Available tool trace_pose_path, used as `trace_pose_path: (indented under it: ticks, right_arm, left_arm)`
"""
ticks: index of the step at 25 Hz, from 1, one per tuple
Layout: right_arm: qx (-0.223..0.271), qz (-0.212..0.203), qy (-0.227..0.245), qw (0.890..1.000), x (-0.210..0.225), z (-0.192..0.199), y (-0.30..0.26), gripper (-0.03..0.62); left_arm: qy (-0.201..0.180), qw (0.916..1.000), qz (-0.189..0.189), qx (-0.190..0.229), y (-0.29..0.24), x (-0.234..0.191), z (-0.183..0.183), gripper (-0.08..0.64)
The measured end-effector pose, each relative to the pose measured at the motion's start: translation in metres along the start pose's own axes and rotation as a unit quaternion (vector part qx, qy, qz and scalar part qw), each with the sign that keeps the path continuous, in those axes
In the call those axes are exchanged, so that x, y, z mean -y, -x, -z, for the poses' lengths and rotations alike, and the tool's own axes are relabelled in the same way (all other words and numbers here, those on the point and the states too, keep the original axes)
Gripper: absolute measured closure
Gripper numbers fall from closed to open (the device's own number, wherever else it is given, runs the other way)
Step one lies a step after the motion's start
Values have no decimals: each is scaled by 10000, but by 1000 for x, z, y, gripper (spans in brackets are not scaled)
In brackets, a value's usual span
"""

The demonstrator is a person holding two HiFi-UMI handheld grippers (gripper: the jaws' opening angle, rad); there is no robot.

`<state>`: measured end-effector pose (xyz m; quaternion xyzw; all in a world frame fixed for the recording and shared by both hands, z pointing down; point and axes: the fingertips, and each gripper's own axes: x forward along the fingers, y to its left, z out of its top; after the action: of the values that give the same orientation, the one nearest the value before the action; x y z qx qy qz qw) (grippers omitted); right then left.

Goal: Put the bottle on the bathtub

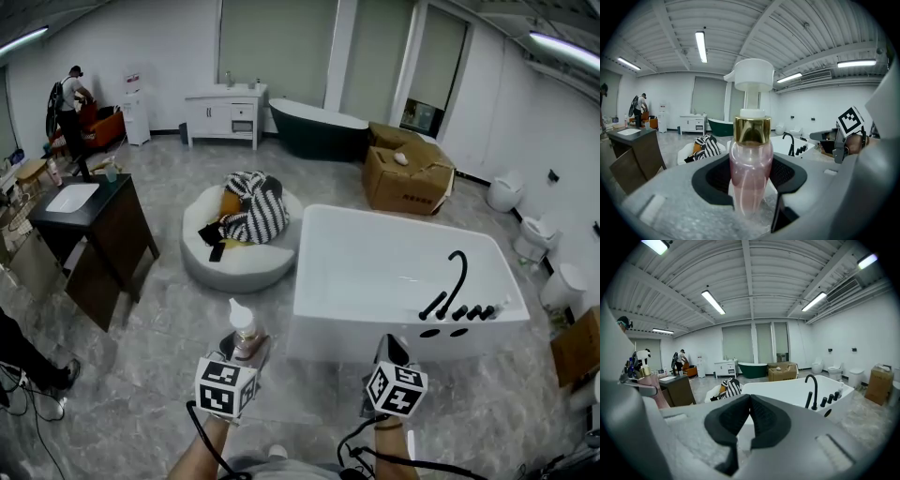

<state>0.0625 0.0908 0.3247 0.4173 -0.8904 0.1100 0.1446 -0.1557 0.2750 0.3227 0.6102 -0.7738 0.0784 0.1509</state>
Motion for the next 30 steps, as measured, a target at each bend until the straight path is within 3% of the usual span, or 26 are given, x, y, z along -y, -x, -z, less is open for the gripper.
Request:
trace_pose_path:
  ticks: [13, 25, 30]
  right_arm:
    - [-242, 15, 29, 9997, 0, 4, -40, 589]
    - [-143, 314, 96, 9994, 8, -38, -128, 589]
    - [-180, 259, 78, 9995, -2, -56, -163, 589]
  left_arm:
    - [120, 9998, -11, -163, -41, -26, 1, 333]
    - [76, 9997, 208, -124, -140, -75, -29, 333]
    - [26, 9995, 267, -171, -173, -98, -47, 333]
